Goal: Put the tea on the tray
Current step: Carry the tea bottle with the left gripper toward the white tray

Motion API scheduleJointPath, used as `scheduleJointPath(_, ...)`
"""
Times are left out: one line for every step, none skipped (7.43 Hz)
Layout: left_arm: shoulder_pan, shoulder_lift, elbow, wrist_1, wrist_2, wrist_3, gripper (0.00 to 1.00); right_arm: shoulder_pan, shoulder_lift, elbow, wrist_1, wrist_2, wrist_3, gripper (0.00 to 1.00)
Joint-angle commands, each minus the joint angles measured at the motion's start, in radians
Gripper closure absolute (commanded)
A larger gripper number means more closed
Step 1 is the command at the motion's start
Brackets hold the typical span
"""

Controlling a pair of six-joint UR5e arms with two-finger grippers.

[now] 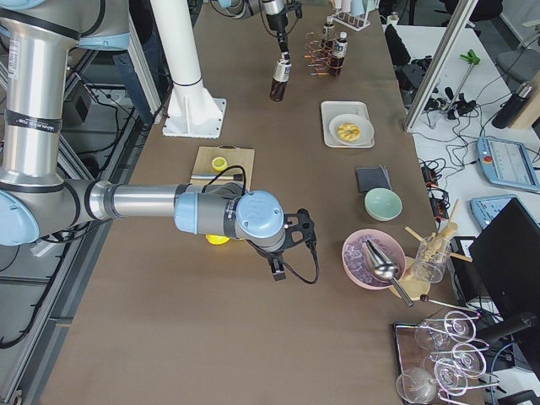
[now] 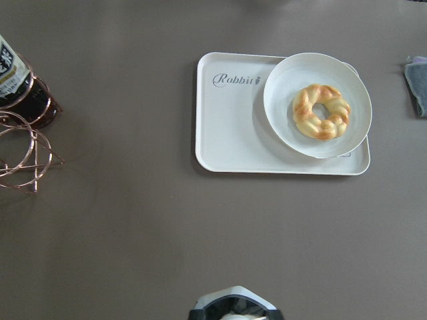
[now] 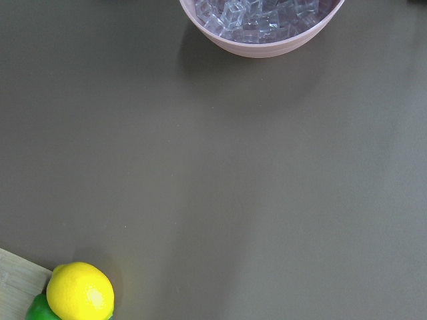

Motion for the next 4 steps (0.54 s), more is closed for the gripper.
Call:
scheduleJointPath(0.081,-0.013,0.075,-0.062,0.103,-0.012,1.0,0.0,-0.01,-0.002,0.0,0.0,-0.002,0.0)
scheduleJointPath(0.094,-0.008,0.086,-0.066,0.111,-0.012,1.0,0.0,-0.012,-0.003,0.0,0.0,-0.002,0.0)
scheduleJointPath(0.107,-0.002,0.089,-0.08,0.112,-0.02,1.0,0.0,-0.018,-0.002,0.0,0.0,-0.002,0.0)
scheduleJointPath(0.111,0.004,0.094,-0.089,0.128,-0.021,1.0,0.0,-0.018,-0.002,0.0,0.0,-0.002,0.0)
